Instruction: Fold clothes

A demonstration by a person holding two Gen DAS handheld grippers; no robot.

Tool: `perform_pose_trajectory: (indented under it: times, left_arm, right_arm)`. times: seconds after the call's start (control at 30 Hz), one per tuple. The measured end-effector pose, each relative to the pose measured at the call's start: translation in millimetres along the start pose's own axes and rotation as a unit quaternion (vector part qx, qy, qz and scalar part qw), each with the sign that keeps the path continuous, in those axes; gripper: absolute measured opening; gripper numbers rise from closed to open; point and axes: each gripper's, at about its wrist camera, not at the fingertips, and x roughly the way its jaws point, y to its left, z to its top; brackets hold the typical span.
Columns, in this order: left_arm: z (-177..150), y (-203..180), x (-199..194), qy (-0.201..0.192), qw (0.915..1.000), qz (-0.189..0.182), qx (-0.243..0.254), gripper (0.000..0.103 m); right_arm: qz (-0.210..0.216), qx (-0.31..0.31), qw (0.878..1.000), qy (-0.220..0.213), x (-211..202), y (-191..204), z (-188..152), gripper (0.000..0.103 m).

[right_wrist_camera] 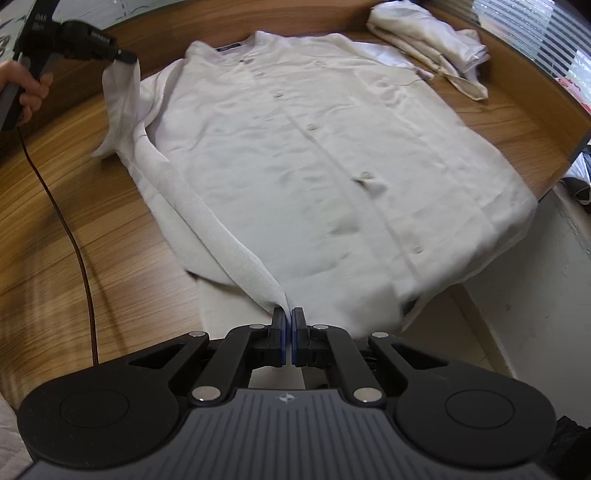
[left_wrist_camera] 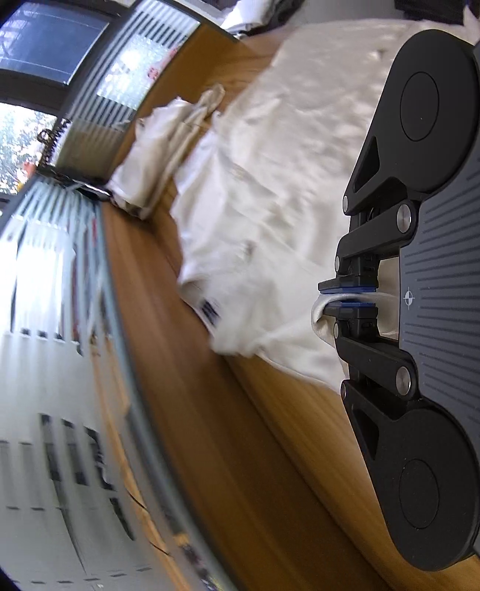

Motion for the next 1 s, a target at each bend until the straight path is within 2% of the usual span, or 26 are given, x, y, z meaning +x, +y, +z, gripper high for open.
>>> perform_pose_trajectory:
  times: [0.27,0.4,0.53,0.57,0.63,0.67,0.7,0.73,0.8,0.87,1.0]
  left_arm:
    - [50.4,-40.2,30.6,-0.028,0.9995,-0.014,-0.010,0.007]
    - [69.5,-63.4,55.1,-0.016,0.9997,-0.015,0.008,0.007]
    - [79.5,-75.7,85.5,0.016,0.9994,0.011,0.028,0.008]
    - [80.3,-75.7,91.1,0.024,0.9992,0.016,0.029,0.012]
    - [82.7,-73.7,97.5,0.030,0.9989,0.024,0.026,0.039]
    - [84.4,-71.8,98.1,0.028,0.9990,0.027,0.021,0.047]
    - [86.0,-69.9,98.8,0.027,0.9991,0.030,0.017,0.060]
    - [87.9,-66.5,96.5,0.021,0.9993,0.031,0.008,0.065]
    - [89.2,-58.9,90.5,0.018,0.9993,0.031,-0.009,0.066]
    - [87.3,-51.2,83.7,0.026,0.9988,0.037,-0.021,0.067]
    - [72.7,-42.6,67.3,0.048,0.9965,0.059,-0.034,0.081]
  right_arm:
    - [-0.008,0.022,1.000,0.016,16.7,-50.7,16.6,0.003]
    - [-0.012,0.032,0.999,0.026,29.1,-68.4,21.5,0.003]
    - [-0.017,0.038,0.999,0.034,38.4,-80.3,26.5,0.004]
    - [-0.020,0.039,0.998,0.035,39.1,-82.2,27.4,0.007]
    - [-0.026,0.041,0.998,0.034,39.3,-85.7,29.0,0.013]
    - [-0.029,0.041,0.998,0.034,39.0,-87.5,29.9,0.021]
    - [-0.029,0.041,0.998,0.033,38.2,-89.3,30.7,0.027]
    - [-0.030,0.042,0.998,0.031,36.8,-91.2,31.6,0.030]
    - [-0.029,0.045,0.998,0.027,33.2,-95.7,33.6,0.031]
    - [-0.029,0.051,0.998,0.022,28.6,-101.1,35.8,0.033]
    - [-0.032,0.066,0.997,0.006,17.3,-115.0,38.5,0.039]
